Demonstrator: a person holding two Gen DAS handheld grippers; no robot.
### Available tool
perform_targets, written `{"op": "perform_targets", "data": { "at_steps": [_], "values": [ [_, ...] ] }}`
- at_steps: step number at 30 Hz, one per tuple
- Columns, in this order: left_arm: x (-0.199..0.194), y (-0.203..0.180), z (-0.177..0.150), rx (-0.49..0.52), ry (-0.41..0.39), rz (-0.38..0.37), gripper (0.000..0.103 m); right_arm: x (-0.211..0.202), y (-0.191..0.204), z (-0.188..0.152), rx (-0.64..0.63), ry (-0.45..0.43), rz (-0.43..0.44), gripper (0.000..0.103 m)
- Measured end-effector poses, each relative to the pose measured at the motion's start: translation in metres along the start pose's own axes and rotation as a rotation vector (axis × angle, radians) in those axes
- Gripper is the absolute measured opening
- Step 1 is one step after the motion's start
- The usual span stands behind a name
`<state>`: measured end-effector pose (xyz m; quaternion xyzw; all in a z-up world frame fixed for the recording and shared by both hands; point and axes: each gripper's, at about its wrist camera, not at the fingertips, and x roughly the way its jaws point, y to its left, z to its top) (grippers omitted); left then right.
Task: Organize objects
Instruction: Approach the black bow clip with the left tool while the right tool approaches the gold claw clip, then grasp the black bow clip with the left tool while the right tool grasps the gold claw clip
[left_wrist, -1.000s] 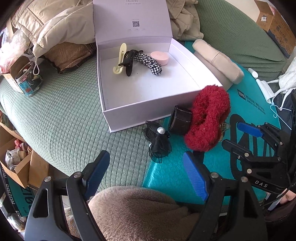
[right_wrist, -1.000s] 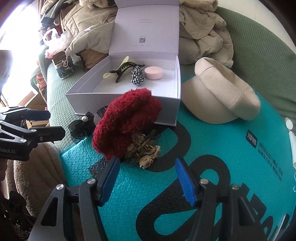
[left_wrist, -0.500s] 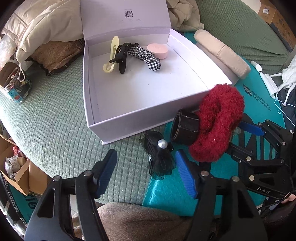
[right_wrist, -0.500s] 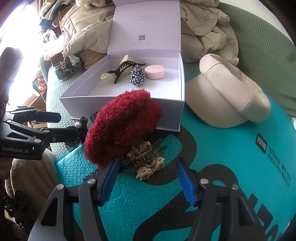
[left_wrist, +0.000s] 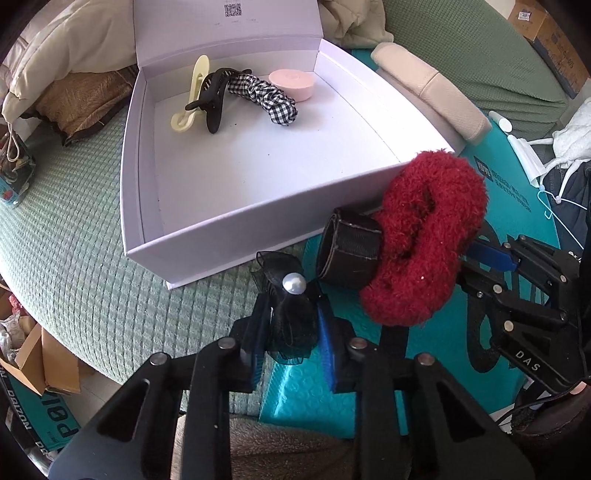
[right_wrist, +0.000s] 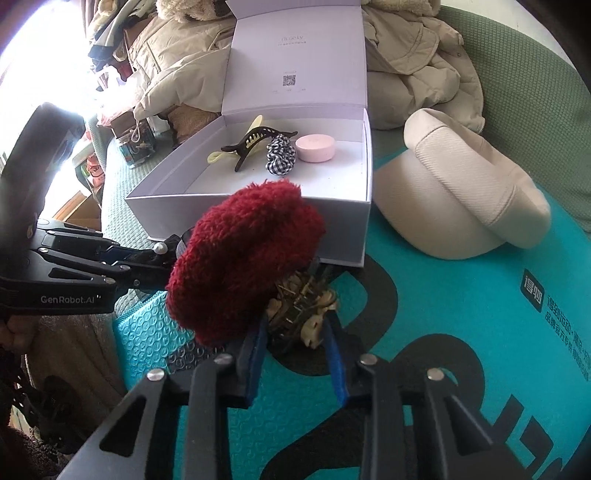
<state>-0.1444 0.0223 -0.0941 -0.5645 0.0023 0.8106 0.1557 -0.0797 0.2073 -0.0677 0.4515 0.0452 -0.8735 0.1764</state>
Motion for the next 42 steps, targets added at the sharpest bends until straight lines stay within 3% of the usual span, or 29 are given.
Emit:
{"op": "perform_targets", "data": {
  "at_steps": [4,14,17,19,21,26,34,35,36,38,42],
  "values": [
    [-0.003,-0.007,-0.003,0.010,-0.010,-0.012,0.023,-0.002,-0.007,-0.006,0.023,0.012,-0.005,0.018],
    [-0.014,-0.024,-0.023,0.004,-0.015,-0.066,0.023,-0.011,-0.014,-0.019,0.038,0.003,-0.022,0.019],
    [-0.015,-0.030,-0.025,0.016,-0.021,-0.065,0.023,-0.008,-0.012,-0.017,0.026,0.010,-0.025,0.028],
    [-0.017,-0.037,-0.028,0.023,-0.018,-0.059,0.023,-0.006,-0.010,-0.015,0.014,0.006,-0.023,0.045],
    [-0.014,-0.038,-0.036,0.024,-0.008,-0.055,0.023,-0.003,-0.008,-0.013,0.004,-0.002,-0.039,0.054],
    [-0.006,-0.038,-0.036,0.022,0.012,-0.040,0.024,0.007,-0.006,-0.002,-0.044,-0.011,-0.065,0.054],
    [0.000,-0.037,-0.033,0.003,0.015,-0.042,0.032,0.029,-0.008,0.004,-0.048,0.009,-0.021,0.054],
    [0.000,-0.038,-0.033,0.007,0.013,-0.044,0.035,0.029,-0.008,0.003,-0.044,-0.001,-0.023,0.052],
    [0.000,-0.039,-0.033,0.011,0.011,-0.044,0.039,0.028,-0.008,0.002,-0.047,-0.009,-0.024,0.044],
    [0.001,-0.042,-0.031,0.021,0.007,-0.037,0.045,0.027,-0.009,0.001,-0.045,-0.006,-0.019,0.044],
    [0.002,-0.048,-0.031,0.037,0.000,0.005,0.041,0.022,-0.012,-0.003,-0.027,-0.007,-0.022,0.044]
  ]
}}
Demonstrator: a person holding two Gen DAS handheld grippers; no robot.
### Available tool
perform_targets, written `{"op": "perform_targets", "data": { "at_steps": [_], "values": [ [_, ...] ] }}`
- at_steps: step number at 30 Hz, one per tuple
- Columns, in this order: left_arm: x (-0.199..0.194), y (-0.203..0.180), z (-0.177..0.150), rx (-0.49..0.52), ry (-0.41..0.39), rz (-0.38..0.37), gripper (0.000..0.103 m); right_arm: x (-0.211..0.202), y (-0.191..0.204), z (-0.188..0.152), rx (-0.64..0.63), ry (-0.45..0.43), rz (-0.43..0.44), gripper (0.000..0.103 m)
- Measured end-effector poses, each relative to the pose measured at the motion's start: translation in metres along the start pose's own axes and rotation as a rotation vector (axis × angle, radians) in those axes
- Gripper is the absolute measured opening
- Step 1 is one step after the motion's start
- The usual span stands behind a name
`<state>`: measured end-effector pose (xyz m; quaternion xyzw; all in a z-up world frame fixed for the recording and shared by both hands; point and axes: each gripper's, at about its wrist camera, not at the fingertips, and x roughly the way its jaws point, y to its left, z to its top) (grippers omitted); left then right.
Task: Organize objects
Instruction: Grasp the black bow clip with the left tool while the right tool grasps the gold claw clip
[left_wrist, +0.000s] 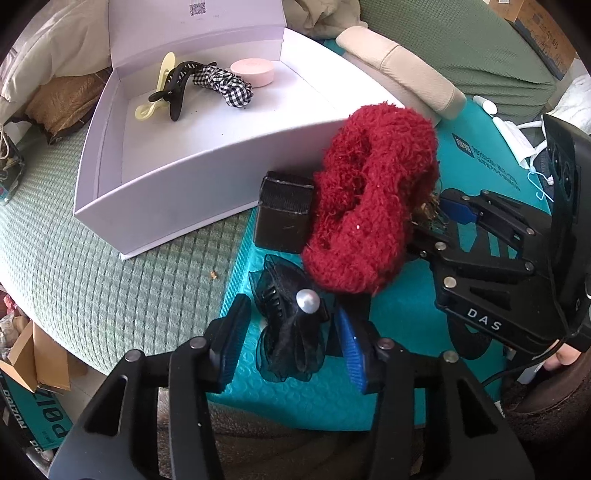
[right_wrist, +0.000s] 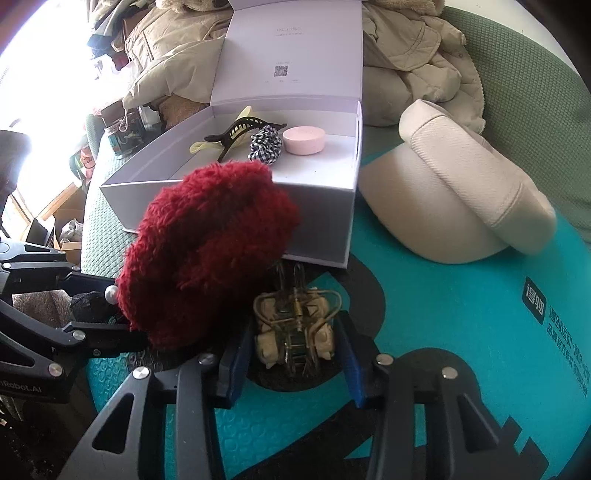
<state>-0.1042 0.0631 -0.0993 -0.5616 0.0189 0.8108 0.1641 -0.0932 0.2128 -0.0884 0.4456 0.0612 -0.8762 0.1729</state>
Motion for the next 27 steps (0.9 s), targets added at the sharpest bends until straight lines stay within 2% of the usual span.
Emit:
{"op": "perform_targets", "data": {
  "at_steps": [2,4,10,17,21,23,27],
  "values": [
    [-0.002,-0.003,-0.002,0.011,-0.006,0.032,0.037,-0.003,-0.002,-0.004,0.020,0.004,0.001,0.044],
    [-0.004,-0.004,-0.004,0.006,-0.008,0.031,0.036,-0.009,-0.005,-0.009,0.035,0.006,-0.001,0.044],
    [-0.015,-0.010,-0.018,-0.012,-0.028,-0.084,0.033,-0.029,-0.014,-0.029,0.079,0.015,-0.023,0.044],
    [-0.022,-0.030,-0.038,0.004,-0.035,-0.134,0.033,-0.053,-0.018,-0.046,0.096,0.012,-0.056,0.044],
    [-0.024,-0.046,-0.044,0.030,-0.032,-0.141,0.033,-0.061,-0.021,-0.056,0.116,0.016,-0.066,0.044],
    [-0.021,-0.062,-0.059,0.044,-0.032,-0.143,0.033,-0.063,-0.023,-0.060,0.126,0.019,-0.065,0.044],
    [-0.015,-0.072,-0.059,0.064,-0.054,-0.094,0.033,-0.064,-0.023,-0.066,0.129,0.027,-0.066,0.044]
  ]
}}
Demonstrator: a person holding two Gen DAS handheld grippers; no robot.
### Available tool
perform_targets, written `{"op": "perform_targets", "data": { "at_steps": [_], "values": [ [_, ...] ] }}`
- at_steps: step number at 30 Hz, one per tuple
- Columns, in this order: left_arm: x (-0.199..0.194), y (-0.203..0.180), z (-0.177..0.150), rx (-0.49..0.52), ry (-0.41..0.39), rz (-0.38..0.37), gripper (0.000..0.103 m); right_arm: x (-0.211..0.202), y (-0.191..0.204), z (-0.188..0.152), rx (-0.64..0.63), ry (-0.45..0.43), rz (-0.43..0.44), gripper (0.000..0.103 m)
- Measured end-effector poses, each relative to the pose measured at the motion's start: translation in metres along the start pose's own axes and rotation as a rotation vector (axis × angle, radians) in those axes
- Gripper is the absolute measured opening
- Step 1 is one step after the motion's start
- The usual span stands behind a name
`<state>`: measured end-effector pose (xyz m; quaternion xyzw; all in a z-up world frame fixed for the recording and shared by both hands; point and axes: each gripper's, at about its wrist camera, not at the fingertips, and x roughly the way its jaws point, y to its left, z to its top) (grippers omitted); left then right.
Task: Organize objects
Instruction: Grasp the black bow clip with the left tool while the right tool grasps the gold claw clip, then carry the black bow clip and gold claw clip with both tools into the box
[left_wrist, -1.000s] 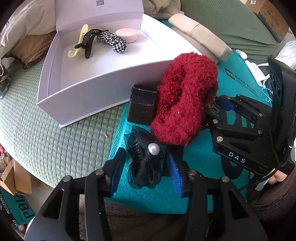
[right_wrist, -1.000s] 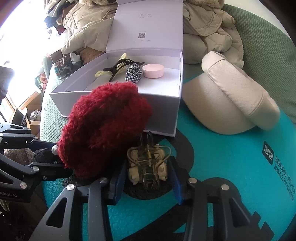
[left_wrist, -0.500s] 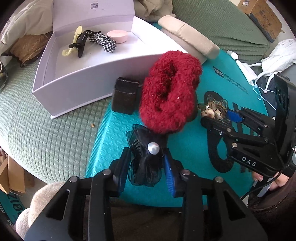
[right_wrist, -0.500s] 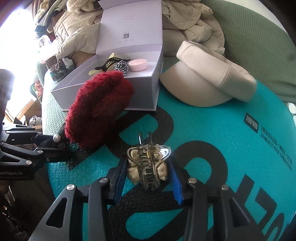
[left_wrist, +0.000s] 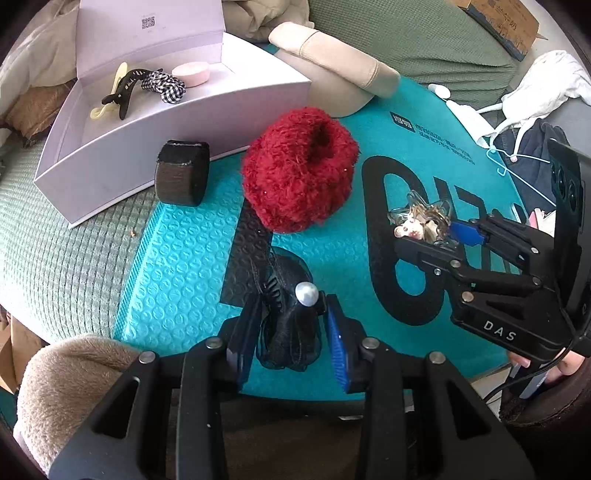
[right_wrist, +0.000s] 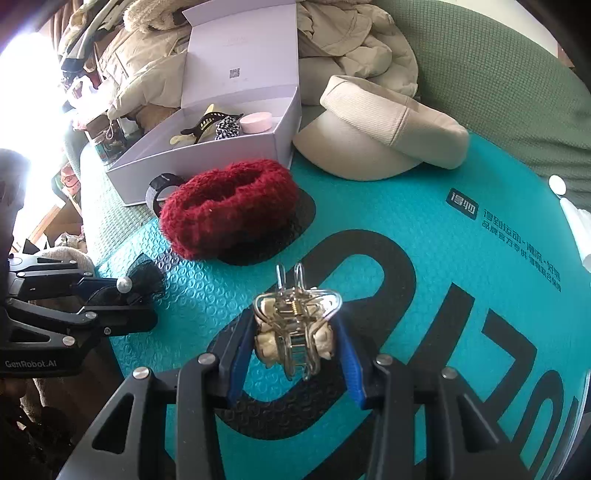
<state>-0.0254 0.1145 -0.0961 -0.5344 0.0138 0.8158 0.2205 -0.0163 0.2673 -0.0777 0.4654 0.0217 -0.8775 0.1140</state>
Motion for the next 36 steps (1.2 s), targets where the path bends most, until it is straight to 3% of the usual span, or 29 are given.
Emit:
{"op": "perform_targets", "data": {
  "at_steps": [10,16,26,36],
  "values": [
    [0.009,0.003,0.006,0.039,-0.024,0.035,0.033,0.007,0.006,-0.002,-0.018,0.006,-0.003,0.044],
    [0.005,0.010,0.008,0.001,-0.017,-0.008,0.033,0.006,0.012,0.001,-0.041,0.019,-0.008,0.044],
    [-0.027,0.022,0.013,-0.025,-0.064,0.004,0.033,-0.014,0.037,0.020,-0.112,0.015,0.039,0.044],
    [-0.074,0.046,0.017,-0.085,-0.092,0.072,0.033,-0.038,0.072,0.045,-0.199,-0.019,0.064,0.044]
  ]
}}
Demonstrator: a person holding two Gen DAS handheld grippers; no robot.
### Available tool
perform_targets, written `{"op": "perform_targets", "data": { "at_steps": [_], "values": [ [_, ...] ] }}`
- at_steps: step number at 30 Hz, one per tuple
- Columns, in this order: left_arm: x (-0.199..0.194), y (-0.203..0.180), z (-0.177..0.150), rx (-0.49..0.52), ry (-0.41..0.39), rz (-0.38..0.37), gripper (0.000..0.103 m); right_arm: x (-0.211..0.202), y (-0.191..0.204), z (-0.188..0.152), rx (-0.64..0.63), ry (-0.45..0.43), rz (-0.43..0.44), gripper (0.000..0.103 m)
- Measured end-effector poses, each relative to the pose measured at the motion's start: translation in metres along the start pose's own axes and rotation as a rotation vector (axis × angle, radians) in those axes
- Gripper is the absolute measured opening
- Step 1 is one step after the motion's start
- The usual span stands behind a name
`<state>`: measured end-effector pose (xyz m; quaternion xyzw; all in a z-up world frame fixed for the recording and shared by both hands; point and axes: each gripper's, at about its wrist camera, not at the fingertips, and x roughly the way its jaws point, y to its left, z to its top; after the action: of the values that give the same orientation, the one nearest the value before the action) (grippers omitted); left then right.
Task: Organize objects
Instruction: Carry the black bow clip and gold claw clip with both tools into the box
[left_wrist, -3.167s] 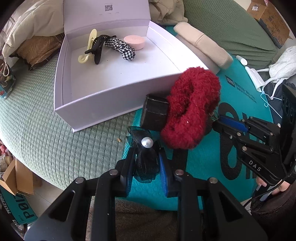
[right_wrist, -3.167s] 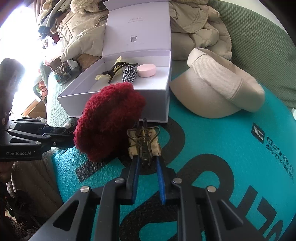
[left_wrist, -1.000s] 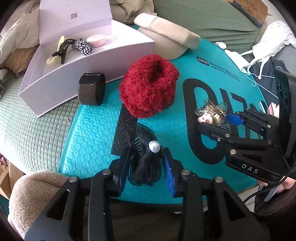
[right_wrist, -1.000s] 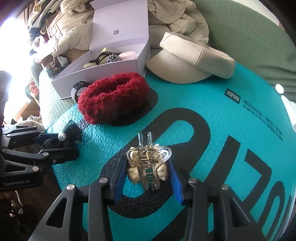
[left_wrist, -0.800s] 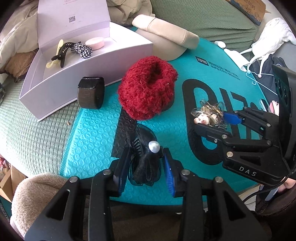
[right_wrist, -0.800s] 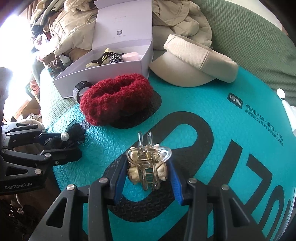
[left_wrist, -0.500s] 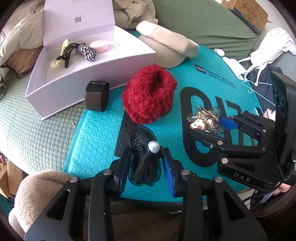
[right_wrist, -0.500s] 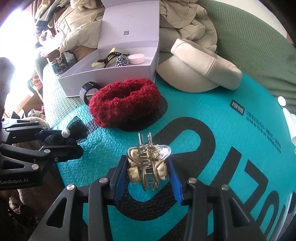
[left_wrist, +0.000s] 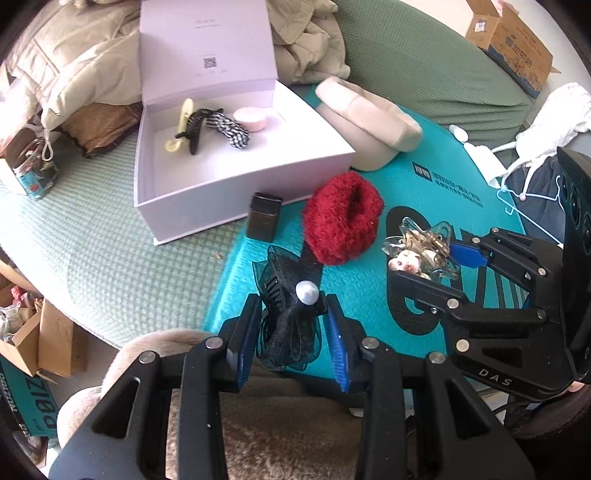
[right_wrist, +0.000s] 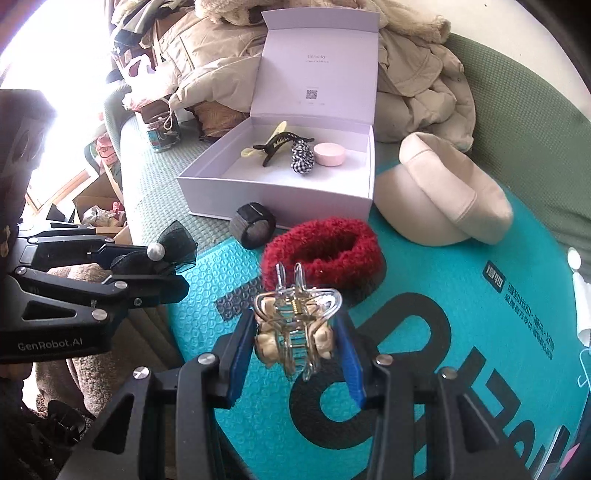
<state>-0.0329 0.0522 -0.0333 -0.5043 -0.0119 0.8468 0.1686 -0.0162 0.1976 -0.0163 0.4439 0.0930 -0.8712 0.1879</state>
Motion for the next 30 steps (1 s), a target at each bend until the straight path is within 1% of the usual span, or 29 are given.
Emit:
{"op": "perform_targets", "data": {
  "at_steps": [6,14,16,20,23,30],
  "values": [
    [-0.025,0.014,0.004,-0.011,-0.043,0.019,0.033,-0.015,0.018,0.016,-0.044,-0.059,0.009,0.044],
    [-0.055,0.033,0.008,-0.025,-0.082,0.033,0.033,-0.023,0.040,0.037,-0.072,-0.103,0.067,0.044],
    [-0.062,0.039,0.011,-0.032,-0.095,0.046,0.033,-0.026,0.044,0.042,-0.083,-0.113,0.076,0.044],
    [-0.072,0.050,0.018,-0.048,-0.113,0.061,0.033,-0.031,0.051,0.053,-0.107,-0.129,0.086,0.044],
    [-0.079,0.057,0.023,-0.051,-0.126,0.071,0.033,-0.034,0.055,0.062,-0.130,-0.148,0.076,0.044],
    [-0.083,0.075,0.047,-0.061,-0.137,0.093,0.033,-0.029,0.053,0.088,-0.155,-0.172,0.084,0.044]
  ]
}}
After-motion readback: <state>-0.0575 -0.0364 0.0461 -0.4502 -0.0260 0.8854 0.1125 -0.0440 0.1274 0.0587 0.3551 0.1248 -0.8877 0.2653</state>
